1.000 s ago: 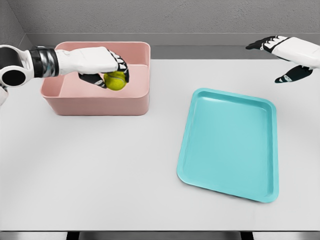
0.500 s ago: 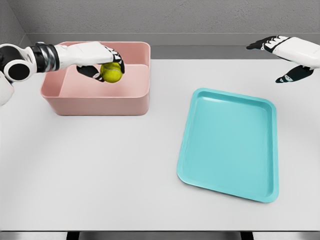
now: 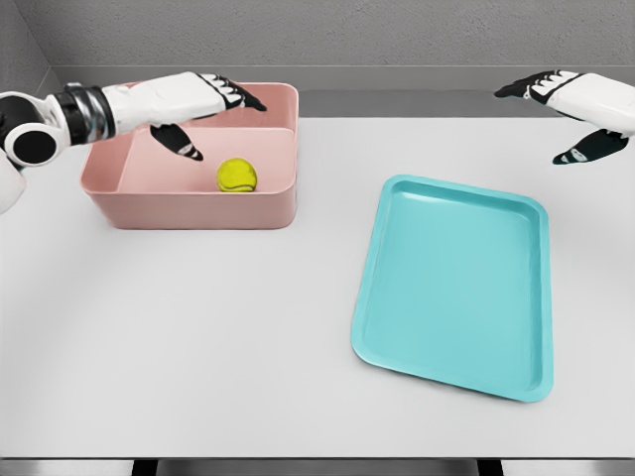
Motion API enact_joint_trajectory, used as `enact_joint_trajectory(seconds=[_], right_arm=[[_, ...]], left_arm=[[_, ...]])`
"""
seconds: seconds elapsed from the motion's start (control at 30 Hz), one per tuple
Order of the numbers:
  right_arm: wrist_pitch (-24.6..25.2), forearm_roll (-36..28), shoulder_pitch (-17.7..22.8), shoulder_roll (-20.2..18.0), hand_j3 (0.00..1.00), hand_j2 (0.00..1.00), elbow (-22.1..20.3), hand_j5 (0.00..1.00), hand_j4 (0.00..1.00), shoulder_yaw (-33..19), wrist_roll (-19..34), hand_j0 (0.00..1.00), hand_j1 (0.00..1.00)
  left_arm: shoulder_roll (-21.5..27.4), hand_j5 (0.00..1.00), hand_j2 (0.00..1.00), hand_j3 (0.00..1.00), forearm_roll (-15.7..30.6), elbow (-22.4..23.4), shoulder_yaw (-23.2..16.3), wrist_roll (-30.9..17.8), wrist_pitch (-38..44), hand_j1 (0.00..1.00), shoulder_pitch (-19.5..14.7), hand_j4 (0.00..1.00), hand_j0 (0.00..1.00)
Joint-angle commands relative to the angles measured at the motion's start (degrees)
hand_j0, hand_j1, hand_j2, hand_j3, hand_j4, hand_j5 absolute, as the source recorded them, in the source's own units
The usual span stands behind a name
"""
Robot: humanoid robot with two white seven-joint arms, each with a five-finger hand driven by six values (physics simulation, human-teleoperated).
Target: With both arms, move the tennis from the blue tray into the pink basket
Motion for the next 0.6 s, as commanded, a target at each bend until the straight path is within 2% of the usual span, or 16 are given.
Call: enact_joint_trajectory(seconds=[0.0, 0.07, 0.27, 0.4, 0.47, 0.5, 0.57], right_arm=[[0.08, -0.38, 0.0, -0.53, 1.0, 1.0, 0.01, 1.0, 1.0, -0.16, -0.03, 1.0, 1.0], [0.08, -0.3, 0.0, -0.53, 1.0, 1.0, 0.01, 1.0, 1.0, -0.16, -0.03, 1.0, 1.0], [0.08, -0.38, 0.0, -1.24, 1.0, 1.0, -0.08, 1.0, 1.0, -0.16, -0.03, 1.0, 1.0], [0.08, -0.38, 0.09, -1.24, 1.0, 1.0, -0.17, 1.0, 1.0, -0.07, -0.03, 1.0, 1.0], [0.08, -0.38, 0.09, -1.24, 1.0, 1.0, -0.17, 1.0, 1.0, -0.07, -0.12, 1.0, 1.0], [0.08, -0.38, 0.09, -1.24, 1.0, 1.0, -0.17, 1.0, 1.0, -0.07, -0.12, 1.0, 1.0], [0.08, -0.38, 0.09, -1.41, 1.0, 1.0, -0.17, 1.0, 1.0, -0.07, -0.12, 1.0, 1.0]], left_arm=[[0.79, 1.0, 1.0, 1.0, 0.52, -0.54, 0.17, 2.37, 0.11, 1.0, 0.0, 1.0, 1.0], [3.07, 1.0, 1.0, 1.0, 0.52, -0.54, 0.08, 4.74, 0.11, 1.0, 0.0, 1.0, 1.0], [7.38, 1.0, 1.0, 1.0, 0.52, -0.62, -0.8, 4.92, 0.11, 1.0, 2.11, 1.0, 1.0], [12.21, 1.0, 1.0, 1.0, 0.52, -0.62, -0.8, 5.09, 0.11, 1.0, 2.55, 1.0, 1.0], [14.14, 1.0, 1.0, 1.0, 0.52, -0.62, -0.89, 9.92, 0.11, 1.0, 2.9, 1.0, 1.0], [14.41, 1.0, 1.0, 1.0, 0.52, -0.62, -0.8, 10.81, 0.11, 1.0, 4.39, 1.0, 1.0], [15.64, 1.0, 1.0, 1.0, 0.52, -0.54, -0.8, 10.81, 0.11, 1.0, 4.57, 1.0, 1.0]])
